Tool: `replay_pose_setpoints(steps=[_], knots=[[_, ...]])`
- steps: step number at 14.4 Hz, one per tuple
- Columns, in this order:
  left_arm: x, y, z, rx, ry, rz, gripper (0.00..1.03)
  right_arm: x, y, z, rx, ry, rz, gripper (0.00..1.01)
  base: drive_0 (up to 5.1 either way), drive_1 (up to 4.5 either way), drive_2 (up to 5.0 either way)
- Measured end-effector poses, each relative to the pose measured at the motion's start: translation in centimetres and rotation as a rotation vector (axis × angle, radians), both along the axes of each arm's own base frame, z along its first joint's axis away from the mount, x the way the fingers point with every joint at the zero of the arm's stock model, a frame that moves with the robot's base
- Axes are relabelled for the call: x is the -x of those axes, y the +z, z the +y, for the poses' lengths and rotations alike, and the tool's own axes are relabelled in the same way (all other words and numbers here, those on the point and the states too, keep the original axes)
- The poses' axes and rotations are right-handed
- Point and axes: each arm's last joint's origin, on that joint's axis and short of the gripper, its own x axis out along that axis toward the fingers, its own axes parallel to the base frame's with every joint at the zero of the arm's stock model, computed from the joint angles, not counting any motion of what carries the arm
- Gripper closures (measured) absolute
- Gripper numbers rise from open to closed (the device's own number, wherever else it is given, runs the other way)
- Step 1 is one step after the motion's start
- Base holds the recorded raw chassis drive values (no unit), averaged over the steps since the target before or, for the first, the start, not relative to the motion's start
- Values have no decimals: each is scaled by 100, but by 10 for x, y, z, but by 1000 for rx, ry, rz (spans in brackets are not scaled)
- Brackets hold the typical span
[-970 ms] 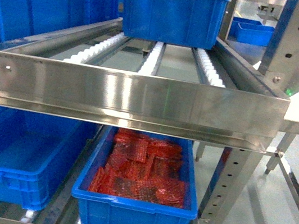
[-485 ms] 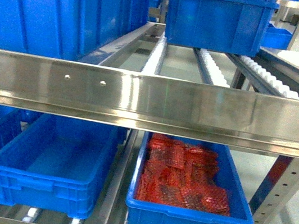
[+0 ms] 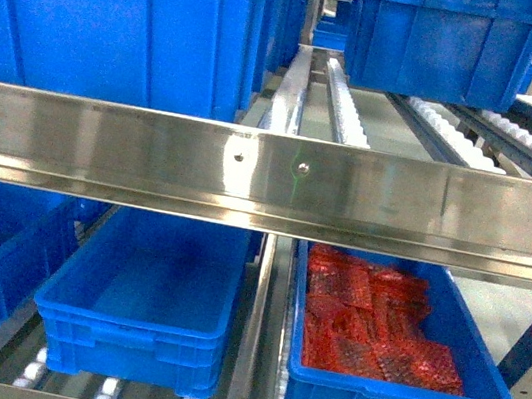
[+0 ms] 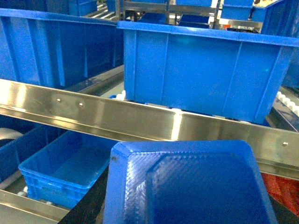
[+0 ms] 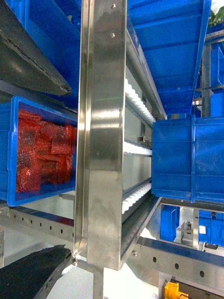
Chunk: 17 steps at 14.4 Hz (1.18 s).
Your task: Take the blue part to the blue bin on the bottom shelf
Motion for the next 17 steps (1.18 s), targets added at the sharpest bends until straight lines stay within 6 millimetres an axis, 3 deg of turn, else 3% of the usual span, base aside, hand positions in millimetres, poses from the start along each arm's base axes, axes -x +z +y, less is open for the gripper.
replay_pose_setpoints(steps=[17], knots=[[0, 0, 0, 1, -9, -1, 60, 0, -1, 0, 2, -4, 6, 3, 0, 0, 0]])
